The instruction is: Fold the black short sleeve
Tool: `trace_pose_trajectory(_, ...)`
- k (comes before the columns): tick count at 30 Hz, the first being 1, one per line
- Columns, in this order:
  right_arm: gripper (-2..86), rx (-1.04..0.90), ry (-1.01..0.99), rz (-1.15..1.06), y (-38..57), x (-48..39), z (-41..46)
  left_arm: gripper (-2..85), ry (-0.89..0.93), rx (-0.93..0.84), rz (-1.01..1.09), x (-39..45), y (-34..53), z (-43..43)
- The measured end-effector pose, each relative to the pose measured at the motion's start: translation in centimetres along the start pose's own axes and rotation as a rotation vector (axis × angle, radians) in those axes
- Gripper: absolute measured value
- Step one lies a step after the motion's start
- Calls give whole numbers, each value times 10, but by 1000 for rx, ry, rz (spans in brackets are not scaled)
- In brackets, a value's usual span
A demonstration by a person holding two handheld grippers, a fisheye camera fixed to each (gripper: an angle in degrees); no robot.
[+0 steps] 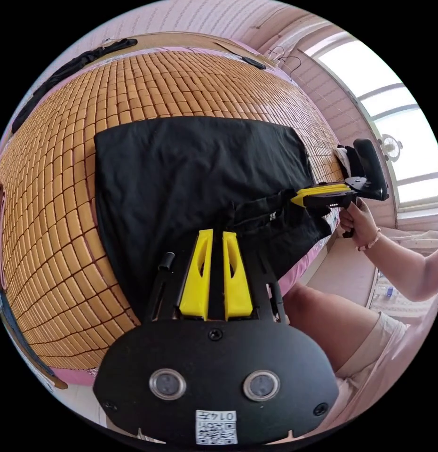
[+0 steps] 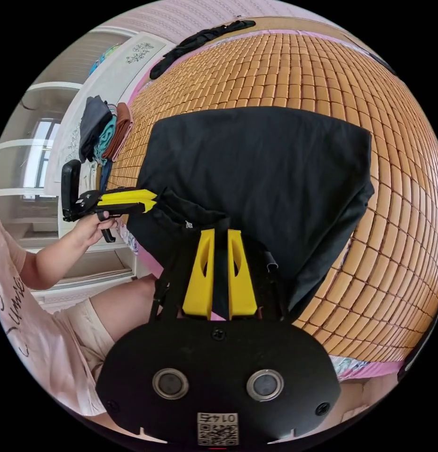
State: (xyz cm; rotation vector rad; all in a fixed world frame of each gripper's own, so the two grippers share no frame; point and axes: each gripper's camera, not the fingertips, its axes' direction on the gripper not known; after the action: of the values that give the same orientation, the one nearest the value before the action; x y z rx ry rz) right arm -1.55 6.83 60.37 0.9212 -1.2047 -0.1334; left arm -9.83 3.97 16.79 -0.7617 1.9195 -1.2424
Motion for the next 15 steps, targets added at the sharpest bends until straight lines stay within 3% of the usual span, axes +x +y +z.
trace_pose_trajectory(5,5,-8,-157,-89,26,-21,-8,-4,81,-38,53,-1,34,3)
trace_pose_trajectory(9,3,-135,-149,-178,48,-45,5,-6,14,-122,122,16,73,10)
trace_pose_trajectory(15,1,-319,-132,-181,68,-60,41,33,41,-214,34,21,111,24)
